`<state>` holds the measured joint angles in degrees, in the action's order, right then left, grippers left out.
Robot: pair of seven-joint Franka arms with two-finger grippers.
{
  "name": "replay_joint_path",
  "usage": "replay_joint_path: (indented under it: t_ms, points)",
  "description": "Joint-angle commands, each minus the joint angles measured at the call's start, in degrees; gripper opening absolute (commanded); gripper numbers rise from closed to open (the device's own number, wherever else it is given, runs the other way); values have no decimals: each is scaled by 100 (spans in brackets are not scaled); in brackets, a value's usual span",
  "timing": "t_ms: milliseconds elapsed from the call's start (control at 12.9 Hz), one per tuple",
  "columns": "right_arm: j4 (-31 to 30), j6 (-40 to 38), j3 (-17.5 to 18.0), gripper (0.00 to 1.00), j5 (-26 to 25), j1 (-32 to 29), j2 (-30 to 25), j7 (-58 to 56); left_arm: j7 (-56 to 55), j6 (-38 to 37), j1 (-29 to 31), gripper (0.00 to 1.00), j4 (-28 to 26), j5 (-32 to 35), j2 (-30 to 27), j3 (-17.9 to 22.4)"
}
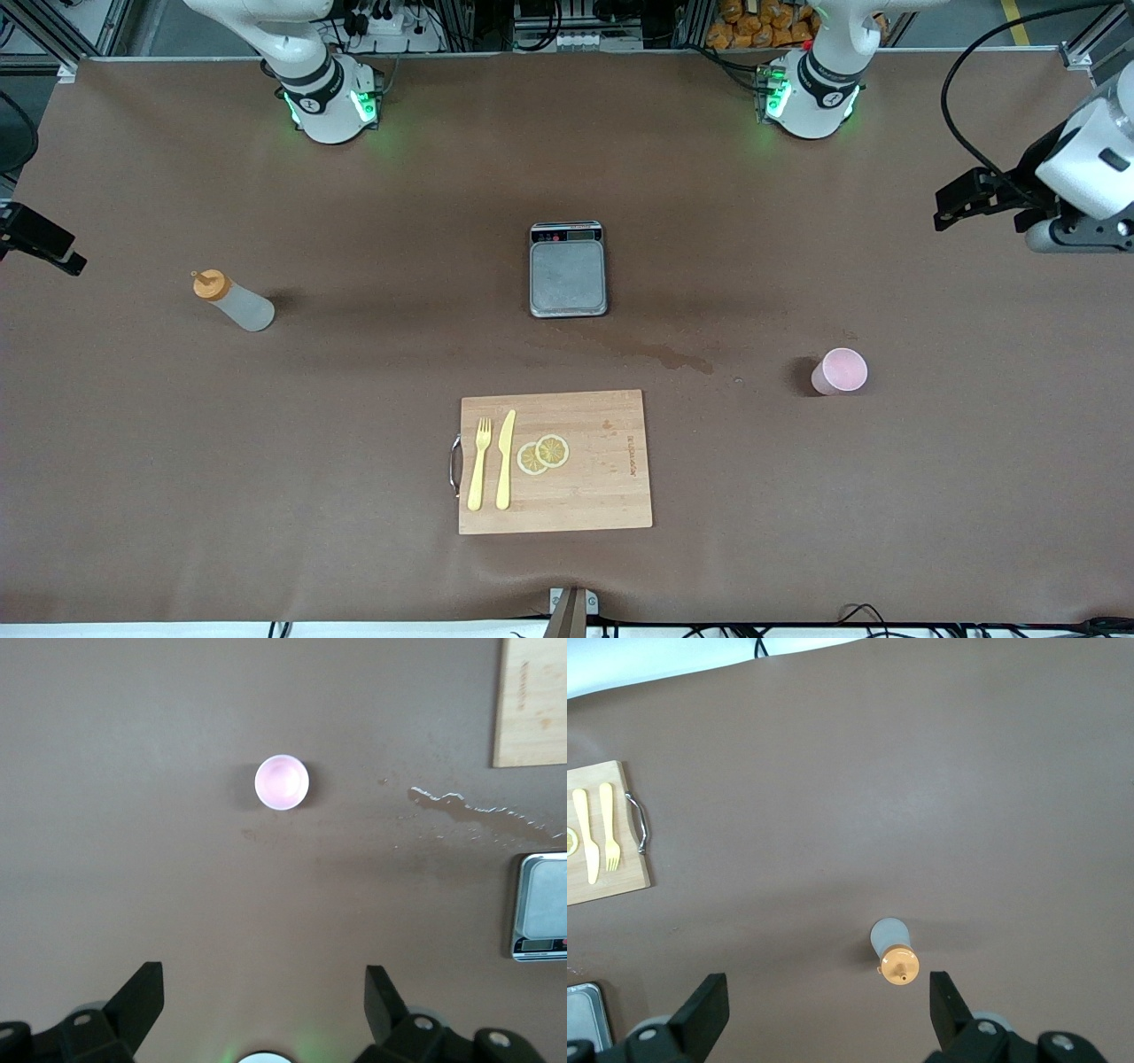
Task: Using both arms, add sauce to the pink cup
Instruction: 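Reach the left gripper down to the pink cup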
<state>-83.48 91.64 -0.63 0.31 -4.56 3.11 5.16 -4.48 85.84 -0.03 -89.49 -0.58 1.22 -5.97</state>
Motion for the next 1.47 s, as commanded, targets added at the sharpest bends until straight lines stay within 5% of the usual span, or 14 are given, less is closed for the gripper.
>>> replay_joint_path:
  t_ms: [0,695,927,1391]
  points:
    - [-63,47,36,100,13,-229,110,-59,-53,650,90,100,-566,76,45,-27]
    - [-90,-23,36,100,136,-870,805,90,-510,3163,187,100,-2440,119,167,-71]
    - [-90,-417,36,100,293,-1116,1024,966,-518,3649,178,100,-2415,251,641,-71]
    - [-72,-858,36,100,1374,-1915,1718,1725,-466,5002,476,100,-2406,322,1757,-36]
